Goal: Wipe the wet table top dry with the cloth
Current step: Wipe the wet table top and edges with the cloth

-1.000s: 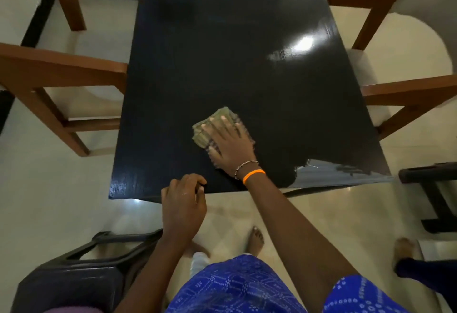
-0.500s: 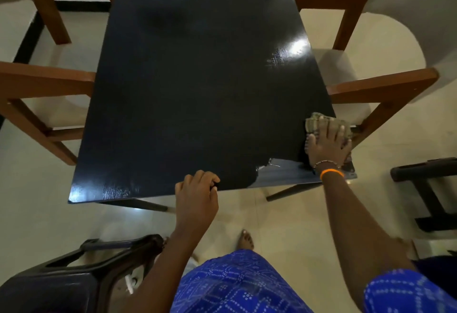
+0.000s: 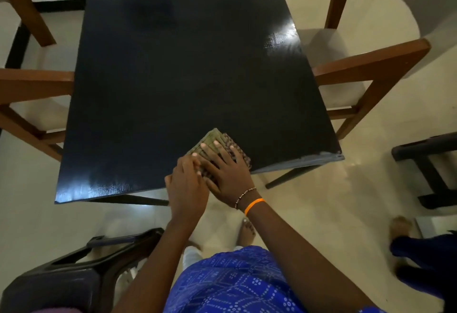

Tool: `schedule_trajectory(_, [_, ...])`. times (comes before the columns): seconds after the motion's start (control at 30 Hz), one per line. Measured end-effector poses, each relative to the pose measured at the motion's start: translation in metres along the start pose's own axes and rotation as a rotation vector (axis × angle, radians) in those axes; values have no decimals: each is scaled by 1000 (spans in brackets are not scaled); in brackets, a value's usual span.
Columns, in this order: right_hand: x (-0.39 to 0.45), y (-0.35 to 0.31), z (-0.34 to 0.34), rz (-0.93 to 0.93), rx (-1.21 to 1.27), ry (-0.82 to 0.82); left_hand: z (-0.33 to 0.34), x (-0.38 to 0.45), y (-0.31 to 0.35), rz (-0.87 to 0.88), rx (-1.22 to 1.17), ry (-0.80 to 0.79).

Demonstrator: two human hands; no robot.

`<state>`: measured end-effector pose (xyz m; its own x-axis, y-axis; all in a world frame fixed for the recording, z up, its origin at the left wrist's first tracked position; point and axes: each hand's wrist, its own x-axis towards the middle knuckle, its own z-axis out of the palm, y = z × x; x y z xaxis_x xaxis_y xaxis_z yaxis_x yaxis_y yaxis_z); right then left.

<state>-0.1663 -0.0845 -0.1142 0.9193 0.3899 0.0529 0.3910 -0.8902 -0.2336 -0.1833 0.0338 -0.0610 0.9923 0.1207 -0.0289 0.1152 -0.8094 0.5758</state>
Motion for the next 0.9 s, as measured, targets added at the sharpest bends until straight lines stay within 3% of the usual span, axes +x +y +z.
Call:
schedule_trajectory(0.1, [-21,38,-8,54,-72,56,16,-2,23,106,-1,-48])
schedule_trajectory(0.27, [-75,129,-32,290,-176,74,38,-4,53,174,-53,-127])
schedule_trajectory(0.43, [-98,185,-54,568,-129,55,56,1,69,273,63,-213])
schedule_trajectory(0.57, [-69,194,-59,726,-83,18,68,10,86,307,112,-312])
schedule_trajectory(0.9, [61,259,-76,759,59,-38,81,23,92,282,216,-313])
